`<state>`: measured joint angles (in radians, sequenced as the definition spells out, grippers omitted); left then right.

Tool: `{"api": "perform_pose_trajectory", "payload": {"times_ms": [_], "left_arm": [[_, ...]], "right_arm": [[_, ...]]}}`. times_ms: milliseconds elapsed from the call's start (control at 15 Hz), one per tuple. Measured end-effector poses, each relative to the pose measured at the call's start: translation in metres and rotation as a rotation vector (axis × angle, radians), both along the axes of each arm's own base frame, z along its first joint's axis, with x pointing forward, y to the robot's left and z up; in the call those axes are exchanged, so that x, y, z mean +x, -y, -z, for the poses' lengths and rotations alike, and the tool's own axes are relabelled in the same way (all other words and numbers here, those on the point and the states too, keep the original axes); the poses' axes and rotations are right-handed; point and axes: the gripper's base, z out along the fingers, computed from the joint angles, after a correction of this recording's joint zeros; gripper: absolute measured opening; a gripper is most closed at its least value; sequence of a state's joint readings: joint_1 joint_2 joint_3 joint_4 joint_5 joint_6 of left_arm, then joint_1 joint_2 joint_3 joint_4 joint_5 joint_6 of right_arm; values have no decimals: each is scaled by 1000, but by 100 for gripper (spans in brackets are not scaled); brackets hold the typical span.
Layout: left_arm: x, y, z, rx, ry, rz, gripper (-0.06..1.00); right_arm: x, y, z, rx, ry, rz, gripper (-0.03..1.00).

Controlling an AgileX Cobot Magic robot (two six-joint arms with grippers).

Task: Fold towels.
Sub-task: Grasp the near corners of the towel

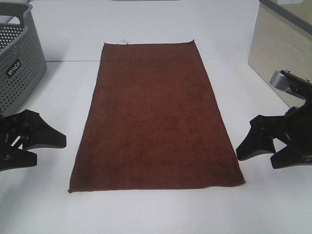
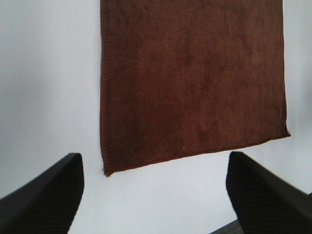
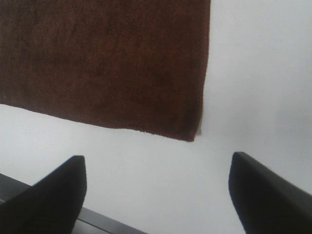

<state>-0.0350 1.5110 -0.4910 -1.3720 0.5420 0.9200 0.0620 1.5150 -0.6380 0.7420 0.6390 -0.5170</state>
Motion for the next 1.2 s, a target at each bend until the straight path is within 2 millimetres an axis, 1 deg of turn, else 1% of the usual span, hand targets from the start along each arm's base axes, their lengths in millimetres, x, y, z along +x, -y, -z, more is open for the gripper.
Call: {"api": "perform_pose_trajectory", "payload": {"times_ms": [200, 400, 533, 667, 733, 867, 1000, 1067, 1133, 1200], "left_arm": [[8, 1, 23, -14, -42, -5, 76], [12, 2, 41, -21, -65, -3, 76], [15, 4, 50, -34, -71, 15, 76], [23, 7, 55, -54, -76, 35, 76], [26, 11, 60, -52, -84, 53, 75], [31, 26, 68, -55, -101, 108, 72], [41, 40, 71, -76, -94, 150, 71], [45, 45, 72, -85, -90, 159, 70], [49, 46, 73, -90, -92, 157, 66], [51, 46, 75, -82, -94, 150, 58]], "right_arm": [[10, -5, 20, 48, -18, -5, 76], [17, -8, 39, 80, -27, -8, 76], [22, -9, 49, 90, -29, -6, 76], [26, -9, 56, 98, -44, -3, 75], [28, -10, 59, 100, -49, 0, 75], [35, -12, 62, 119, -60, 10, 74], [42, -14, 65, 142, -68, 12, 73], [45, -14, 66, 151, -71, 11, 71], [46, -15, 67, 153, -75, 8, 67], [47, -15, 68, 153, -76, 7, 62]]}}
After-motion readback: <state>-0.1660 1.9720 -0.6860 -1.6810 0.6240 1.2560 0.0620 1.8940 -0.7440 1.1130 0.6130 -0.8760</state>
